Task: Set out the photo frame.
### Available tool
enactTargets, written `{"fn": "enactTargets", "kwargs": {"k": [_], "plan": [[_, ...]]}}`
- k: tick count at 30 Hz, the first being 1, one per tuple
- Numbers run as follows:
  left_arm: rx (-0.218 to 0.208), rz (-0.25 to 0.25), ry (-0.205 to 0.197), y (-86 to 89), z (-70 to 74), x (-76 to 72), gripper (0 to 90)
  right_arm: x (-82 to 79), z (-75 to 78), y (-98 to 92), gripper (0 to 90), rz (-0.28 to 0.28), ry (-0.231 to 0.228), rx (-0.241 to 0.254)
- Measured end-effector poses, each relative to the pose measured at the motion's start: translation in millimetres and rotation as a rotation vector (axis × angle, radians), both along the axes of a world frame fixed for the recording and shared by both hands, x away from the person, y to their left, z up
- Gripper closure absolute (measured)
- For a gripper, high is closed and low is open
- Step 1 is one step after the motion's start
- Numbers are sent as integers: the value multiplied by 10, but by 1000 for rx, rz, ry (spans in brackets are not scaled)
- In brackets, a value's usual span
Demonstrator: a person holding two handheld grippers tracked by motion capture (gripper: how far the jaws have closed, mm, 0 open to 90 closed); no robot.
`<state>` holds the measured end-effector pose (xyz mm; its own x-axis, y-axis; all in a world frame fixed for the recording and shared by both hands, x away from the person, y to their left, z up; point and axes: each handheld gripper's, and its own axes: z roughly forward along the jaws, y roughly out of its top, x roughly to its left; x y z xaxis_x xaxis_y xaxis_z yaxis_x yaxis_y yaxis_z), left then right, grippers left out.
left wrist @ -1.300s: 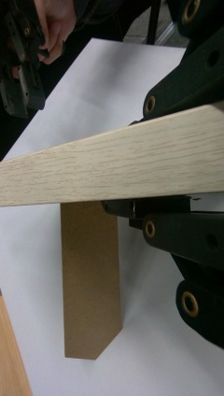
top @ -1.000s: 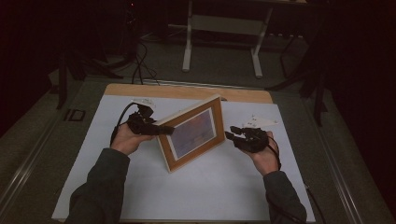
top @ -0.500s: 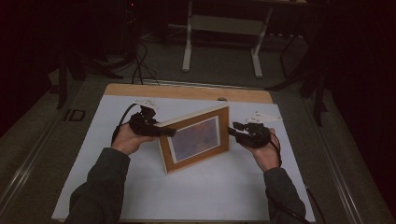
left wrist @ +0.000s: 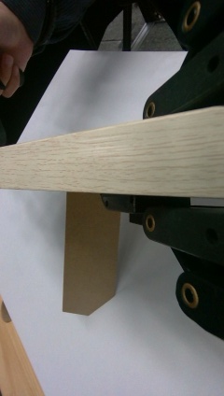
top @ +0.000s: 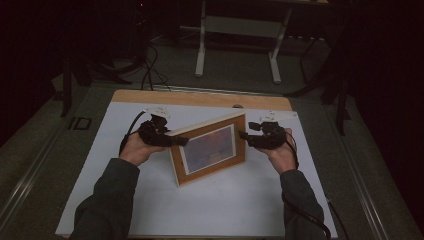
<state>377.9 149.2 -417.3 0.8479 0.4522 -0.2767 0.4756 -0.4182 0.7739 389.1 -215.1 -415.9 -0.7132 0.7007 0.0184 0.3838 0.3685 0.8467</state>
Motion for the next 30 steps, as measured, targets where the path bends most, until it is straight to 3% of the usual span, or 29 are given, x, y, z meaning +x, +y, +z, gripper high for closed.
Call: {"fn": "enactTargets", "kwargs": {"k": [4,10,13,18,24,30], "plan": [[-1,-9,-13,-1,1,10,786,75,23,30,337,16,2,-2],[4,-35,-25,-21,9,17,787,161,46,74,327,56,11,-22],[8,-48,-41,-40,17,12,788,192,47,52,329,80,21,19],[13,-70,-82,-66,28,1,786,220,18,19,336,118,32,38],[11,-73,-95,-62,21,13,783,233,-31,-70,484,139,51,64],[26,-39,-101,-79,24,10,749,230,-53,-136,546,133,57,94]]}}
